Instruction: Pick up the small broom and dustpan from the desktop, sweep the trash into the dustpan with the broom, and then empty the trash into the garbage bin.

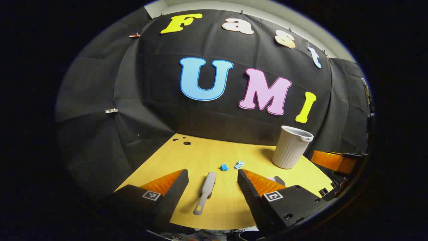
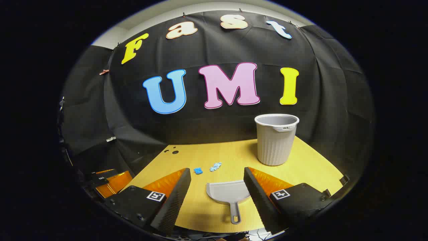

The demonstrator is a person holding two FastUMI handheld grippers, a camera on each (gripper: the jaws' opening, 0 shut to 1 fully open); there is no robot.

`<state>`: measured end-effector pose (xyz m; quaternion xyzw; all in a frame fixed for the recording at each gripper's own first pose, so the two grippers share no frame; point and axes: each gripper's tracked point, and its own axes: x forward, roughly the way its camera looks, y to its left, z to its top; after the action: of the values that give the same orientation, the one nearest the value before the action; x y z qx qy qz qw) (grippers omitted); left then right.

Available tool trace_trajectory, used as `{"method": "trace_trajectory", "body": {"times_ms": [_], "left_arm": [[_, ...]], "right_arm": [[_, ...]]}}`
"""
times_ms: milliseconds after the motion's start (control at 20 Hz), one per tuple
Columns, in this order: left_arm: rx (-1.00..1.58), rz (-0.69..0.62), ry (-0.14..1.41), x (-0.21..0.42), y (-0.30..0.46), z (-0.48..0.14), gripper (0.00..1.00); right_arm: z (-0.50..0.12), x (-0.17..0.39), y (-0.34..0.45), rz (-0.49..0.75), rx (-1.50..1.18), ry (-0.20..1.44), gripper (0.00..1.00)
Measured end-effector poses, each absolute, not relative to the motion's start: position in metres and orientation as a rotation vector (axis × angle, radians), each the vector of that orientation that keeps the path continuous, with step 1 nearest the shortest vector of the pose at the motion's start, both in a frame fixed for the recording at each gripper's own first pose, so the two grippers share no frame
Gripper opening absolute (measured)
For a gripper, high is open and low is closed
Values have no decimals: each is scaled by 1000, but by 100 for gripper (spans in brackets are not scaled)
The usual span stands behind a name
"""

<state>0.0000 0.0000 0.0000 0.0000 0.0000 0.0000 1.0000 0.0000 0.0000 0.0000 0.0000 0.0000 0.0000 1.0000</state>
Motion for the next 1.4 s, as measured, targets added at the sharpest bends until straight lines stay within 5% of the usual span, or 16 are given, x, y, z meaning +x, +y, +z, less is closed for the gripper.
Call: {"method": "trace_trajectory", "body": {"times_ms": [750,1400], "left_arm": [[97,-33,60,22,12,-20,95],[22,-76,387,88,42,-97,95]], "right_arm": [[-20,7,5,18,5,69,99],[-62,21,-15,-43,-19,229,99]]}}
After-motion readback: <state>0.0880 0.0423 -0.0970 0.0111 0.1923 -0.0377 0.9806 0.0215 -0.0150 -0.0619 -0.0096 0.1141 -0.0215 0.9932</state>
